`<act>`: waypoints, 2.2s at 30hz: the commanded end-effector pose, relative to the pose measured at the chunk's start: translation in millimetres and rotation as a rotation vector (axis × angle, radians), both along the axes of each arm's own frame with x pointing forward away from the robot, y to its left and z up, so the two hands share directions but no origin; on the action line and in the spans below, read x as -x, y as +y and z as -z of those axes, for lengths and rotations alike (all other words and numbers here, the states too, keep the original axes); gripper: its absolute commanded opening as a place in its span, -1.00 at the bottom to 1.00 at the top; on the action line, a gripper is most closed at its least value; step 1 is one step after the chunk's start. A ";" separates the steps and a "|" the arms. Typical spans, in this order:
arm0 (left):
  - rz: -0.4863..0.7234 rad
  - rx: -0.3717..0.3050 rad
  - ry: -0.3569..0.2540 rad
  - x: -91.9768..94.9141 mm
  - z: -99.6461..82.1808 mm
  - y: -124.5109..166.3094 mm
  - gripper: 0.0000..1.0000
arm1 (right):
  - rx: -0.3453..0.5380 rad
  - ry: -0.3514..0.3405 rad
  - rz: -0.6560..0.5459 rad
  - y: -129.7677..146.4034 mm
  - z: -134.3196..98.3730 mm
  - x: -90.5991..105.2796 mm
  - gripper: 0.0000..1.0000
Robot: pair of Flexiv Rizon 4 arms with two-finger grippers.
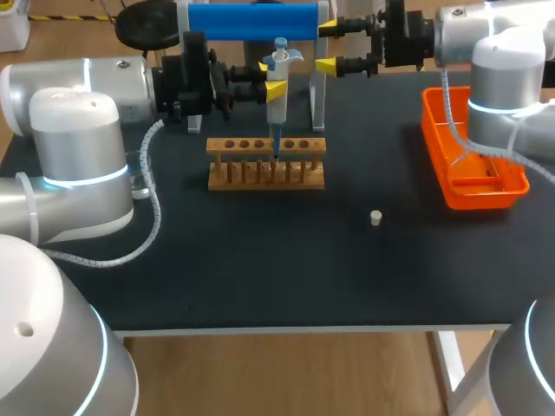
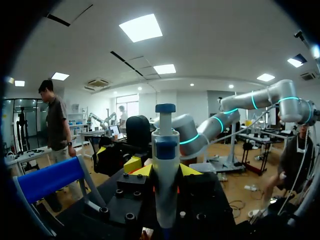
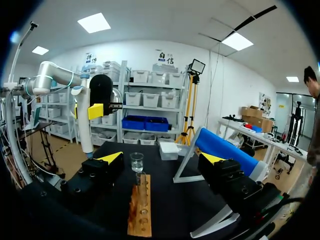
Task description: Invert the test tube, pick up the pipette, mount the tip to pipette, aspirate from beaker and dispense into the tube, eject the tip, return the pipette, and cap with the stopper.
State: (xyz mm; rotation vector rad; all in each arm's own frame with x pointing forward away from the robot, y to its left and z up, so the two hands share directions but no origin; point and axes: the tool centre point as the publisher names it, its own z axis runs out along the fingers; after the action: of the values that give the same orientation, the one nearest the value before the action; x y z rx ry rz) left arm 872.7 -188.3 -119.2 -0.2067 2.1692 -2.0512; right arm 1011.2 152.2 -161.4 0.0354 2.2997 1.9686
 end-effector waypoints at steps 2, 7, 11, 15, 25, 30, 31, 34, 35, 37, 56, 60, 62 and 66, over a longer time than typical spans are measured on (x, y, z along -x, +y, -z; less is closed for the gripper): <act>-0.001 0.000 0.000 -0.4 -0.3 -0.8 -1.00 | 0.008 0.004 0.011 3.6 1.6 -6.3 1.00; -0.001 0.000 0.000 -0.4 -0.3 -0.8 -1.00 | 0.025 0.011 0.028 9.3 7.1 -14.4 1.00; -0.001 0.000 0.000 -0.4 -0.3 -0.8 -1.00 | 0.039 0.017 0.052 13.4 11.5 -21.8 1.00; -0.001 0.000 0.000 -0.4 -0.3 -0.8 -1.00 | 0.049 0.015 0.080 17.2 14.0 -28.5 1.00; -0.001 0.000 0.000 -0.4 -0.3 -0.8 -1.00 | 0.064 0.014 0.149 21.6 18.7 -38.8 1.00; -0.001 0.000 0.000 -0.4 -0.3 -0.8 -1.00 | 0.060 0.017 0.177 22.7 18.9 -42.2 1.00; -0.001 0.000 0.000 -0.4 -0.3 -0.8 -1.00 | 0.059 0.018 0.180 23.0 18.8 -42.7 1.00; -0.001 0.000 0.000 -0.4 -0.3 -0.8 -1.00 | 0.059 0.016 0.194 24.4 18.8 -43.9 1.00; -0.001 0.000 0.000 -0.4 -0.3 -0.8 -1.00 | 0.060 0.016 0.199 24.9 18.9 -44.6 1.00; -0.001 0.000 0.000 -0.4 -0.3 -0.8 -1.00 | 0.059 0.020 0.206 25.7 19.6 -45.9 1.00; -0.001 0.000 0.000 -0.4 -0.3 -0.8 -1.00 | 0.074 0.013 0.250 32.8 23.6 -53.0 1.00; -0.001 0.000 0.000 -0.4 -0.3 -0.8 -1.00 | 0.079 0.016 0.259 33.4 25.6 -56.0 1.00; -0.001 0.000 0.000 -0.4 -0.3 -0.8 -1.00 | 0.079 0.018 0.263 33.4 26.0 -56.7 1.00; -0.001 0.000 0.000 -0.4 -0.3 -0.8 -1.00 | 0.079 0.020 0.266 33.6 26.1 -57.0 1.00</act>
State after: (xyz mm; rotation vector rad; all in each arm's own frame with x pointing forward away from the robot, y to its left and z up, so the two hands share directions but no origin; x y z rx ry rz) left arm 872.7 -188.3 -119.2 -0.2067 2.1691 -2.0512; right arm 1067.1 184.4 -186.7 0.3359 2.2474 1.7541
